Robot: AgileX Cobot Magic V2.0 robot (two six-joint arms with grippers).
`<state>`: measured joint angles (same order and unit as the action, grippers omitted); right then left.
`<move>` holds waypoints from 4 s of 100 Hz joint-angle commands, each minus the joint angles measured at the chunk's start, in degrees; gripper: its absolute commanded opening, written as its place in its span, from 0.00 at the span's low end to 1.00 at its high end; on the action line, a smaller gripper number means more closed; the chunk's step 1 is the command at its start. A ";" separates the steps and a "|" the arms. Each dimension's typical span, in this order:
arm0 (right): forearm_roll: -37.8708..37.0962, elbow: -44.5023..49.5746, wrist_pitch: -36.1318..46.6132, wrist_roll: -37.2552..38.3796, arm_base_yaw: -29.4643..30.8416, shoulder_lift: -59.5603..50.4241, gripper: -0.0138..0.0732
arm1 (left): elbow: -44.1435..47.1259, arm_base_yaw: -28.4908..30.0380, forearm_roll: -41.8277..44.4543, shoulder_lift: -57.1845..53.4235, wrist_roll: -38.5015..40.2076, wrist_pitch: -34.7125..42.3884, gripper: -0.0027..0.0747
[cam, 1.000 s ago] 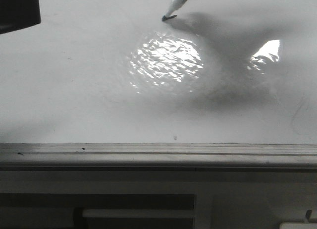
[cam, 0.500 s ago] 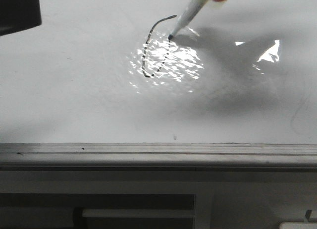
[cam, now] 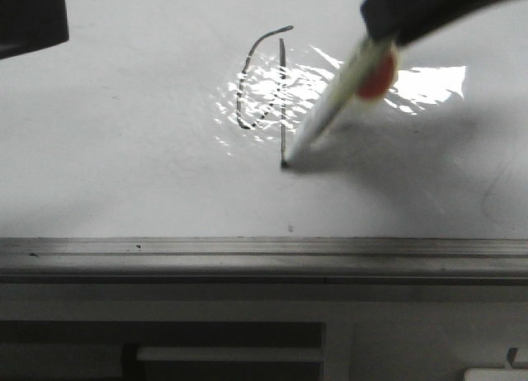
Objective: Write number 9 on whiteboard
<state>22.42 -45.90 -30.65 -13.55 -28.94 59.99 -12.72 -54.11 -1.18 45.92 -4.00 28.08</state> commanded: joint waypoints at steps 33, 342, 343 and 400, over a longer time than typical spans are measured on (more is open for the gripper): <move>2.96 -1.29 3.64 -0.40 -6.60 -4.89 0.11 | -2.78 -1.79 10.55 9.56 0.62 3.30 0.41; -1.75 10.60 16.72 -0.51 -12.74 -17.45 0.09 | -1.15 -4.51 -25.42 1.45 7.54 7.08 0.21; -1.88 11.48 17.07 -0.51 -12.74 -17.88 0.09 | -0.72 -4.51 -24.73 0.98 7.54 7.08 0.16; -3.28 35.87 24.09 -3.74 -12.74 -49.95 0.09 | 13.17 -4.51 -15.74 -18.03 7.77 6.35 0.01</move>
<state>19.63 -9.14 -9.87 -16.45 -41.53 11.57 0.00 -58.53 -17.69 27.72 3.61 30.61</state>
